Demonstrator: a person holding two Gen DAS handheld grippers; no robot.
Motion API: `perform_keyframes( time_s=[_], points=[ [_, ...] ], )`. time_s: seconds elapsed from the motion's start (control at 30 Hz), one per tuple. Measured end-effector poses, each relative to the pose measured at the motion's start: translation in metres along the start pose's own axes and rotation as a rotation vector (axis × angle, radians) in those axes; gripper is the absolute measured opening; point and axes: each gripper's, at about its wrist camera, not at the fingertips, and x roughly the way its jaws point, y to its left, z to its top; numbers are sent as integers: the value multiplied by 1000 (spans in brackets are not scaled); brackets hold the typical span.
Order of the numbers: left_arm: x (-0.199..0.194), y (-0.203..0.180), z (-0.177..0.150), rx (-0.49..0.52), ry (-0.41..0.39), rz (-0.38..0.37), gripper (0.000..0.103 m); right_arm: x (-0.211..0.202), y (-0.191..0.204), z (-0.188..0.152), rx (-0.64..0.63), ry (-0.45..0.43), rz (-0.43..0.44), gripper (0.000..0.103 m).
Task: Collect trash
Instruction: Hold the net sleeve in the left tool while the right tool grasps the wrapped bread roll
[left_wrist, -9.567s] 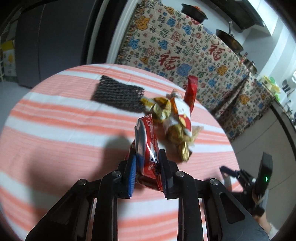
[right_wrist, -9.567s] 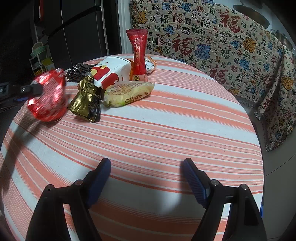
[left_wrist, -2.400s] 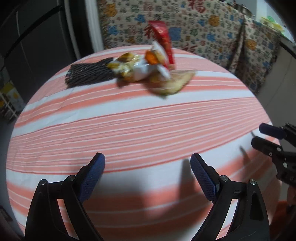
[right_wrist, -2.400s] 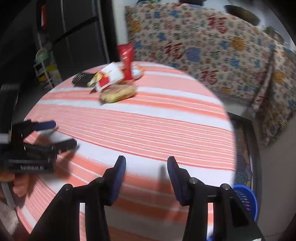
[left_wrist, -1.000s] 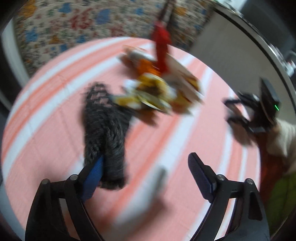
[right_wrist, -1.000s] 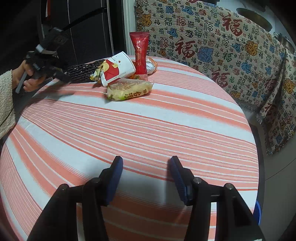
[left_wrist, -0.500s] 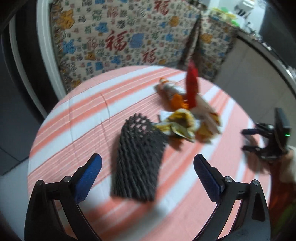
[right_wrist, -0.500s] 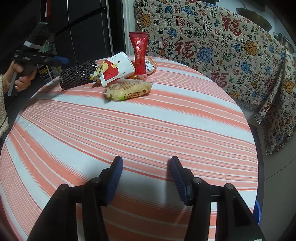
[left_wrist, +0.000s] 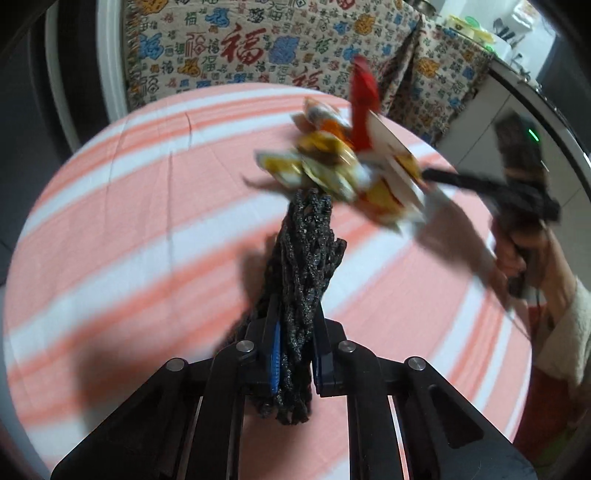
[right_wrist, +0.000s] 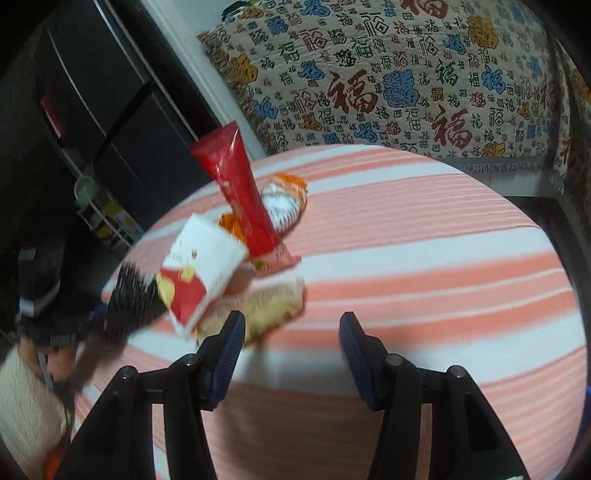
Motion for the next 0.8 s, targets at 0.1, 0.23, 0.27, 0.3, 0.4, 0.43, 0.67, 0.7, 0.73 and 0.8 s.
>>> perform_keyframes(
  time_s=[0.1,0.23,0.27,0.3,0.4,0.43,0.67,0.7,0.73,0.8],
  points=[
    [-9,-21,-16,-31,2,24,12,15,-2,4,21,15,70,10],
    [-16,-48,-32,-120,1,20,12,5,19,-11,-69,77,76,10],
    [-17,-57,-35,-137,-1,23,12,-4,27,-19,-104,93,69,10],
    [-18,-66,-39,-146,-3,31,12,-13,33,-27,-135,107,57,10],
    [-17,-98,-51,-103,10,81,23,-38,37,-56,-195,146,37,14],
    [-16,-107,-55,-83,13,90,39,-46,34,-66,-204,161,30,14],
    [-35,-129,-65,27,-89,149,86,-88,11,-103,-238,194,-43,53],
    [-38,-126,-67,19,-109,149,90,-93,12,-104,-248,188,-47,53],
    [-40,-122,-68,10,-123,151,92,-100,11,-106,-263,179,-58,53],
    [-43,-111,-67,-24,-137,129,92,-110,10,-104,-260,149,-62,54]
  ],
)
